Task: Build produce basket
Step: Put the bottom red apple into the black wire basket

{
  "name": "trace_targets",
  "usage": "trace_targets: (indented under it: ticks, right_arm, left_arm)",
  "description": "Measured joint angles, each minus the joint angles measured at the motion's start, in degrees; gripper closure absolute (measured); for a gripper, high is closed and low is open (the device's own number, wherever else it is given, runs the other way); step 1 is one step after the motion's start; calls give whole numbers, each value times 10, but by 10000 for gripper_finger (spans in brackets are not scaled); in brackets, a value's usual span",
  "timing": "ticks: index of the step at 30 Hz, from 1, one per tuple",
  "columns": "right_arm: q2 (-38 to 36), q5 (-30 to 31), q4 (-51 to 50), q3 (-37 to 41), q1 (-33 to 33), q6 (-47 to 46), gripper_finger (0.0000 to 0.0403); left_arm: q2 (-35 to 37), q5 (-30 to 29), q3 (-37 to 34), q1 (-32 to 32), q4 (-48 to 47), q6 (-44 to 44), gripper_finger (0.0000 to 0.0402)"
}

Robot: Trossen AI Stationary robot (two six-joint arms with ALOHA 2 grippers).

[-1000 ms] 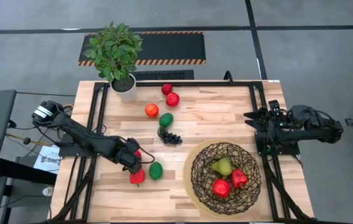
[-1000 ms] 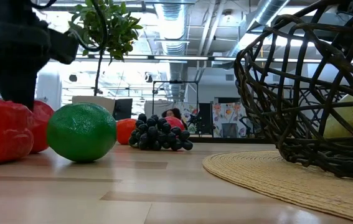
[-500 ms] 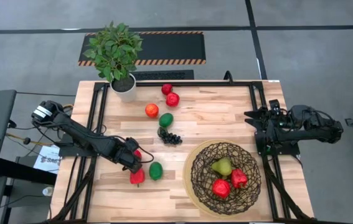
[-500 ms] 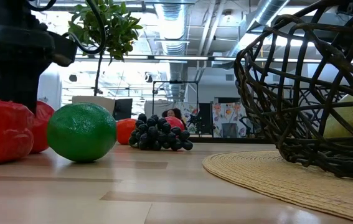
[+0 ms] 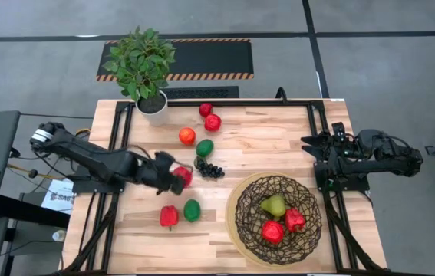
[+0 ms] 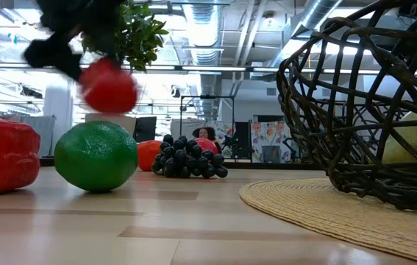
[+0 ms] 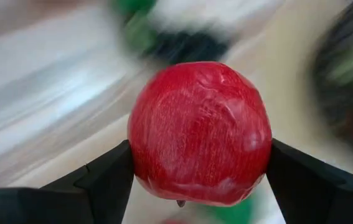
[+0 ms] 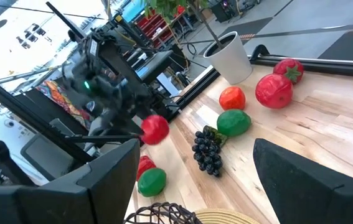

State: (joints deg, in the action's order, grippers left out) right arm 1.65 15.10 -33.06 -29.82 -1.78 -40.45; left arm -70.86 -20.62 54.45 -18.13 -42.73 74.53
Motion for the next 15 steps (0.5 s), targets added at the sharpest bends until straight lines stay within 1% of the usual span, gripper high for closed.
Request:
trace_targets:
  ticks: [4, 7, 10, 12, 15]
  right_arm:
    - [0, 0, 0, 0, 0, 0, 69]
    - [0, 0, 0, 0, 0, 1, 69]
    - [0, 0, 0, 0, 0, 4, 69]
    - [0, 0, 0, 0, 0, 5, 69]
    - [0, 0, 0, 0, 0, 5, 69]
  left_arm:
    - [50, -32, 4, 13, 187, -45, 101]
    - [76, -19, 5, 19, 345, -114, 98]
    - [89, 20, 5, 19, 501, -190, 97]
    - [90, 62, 5, 19, 588, -236, 96]
    - [89, 130, 5, 19, 685, -280, 96]
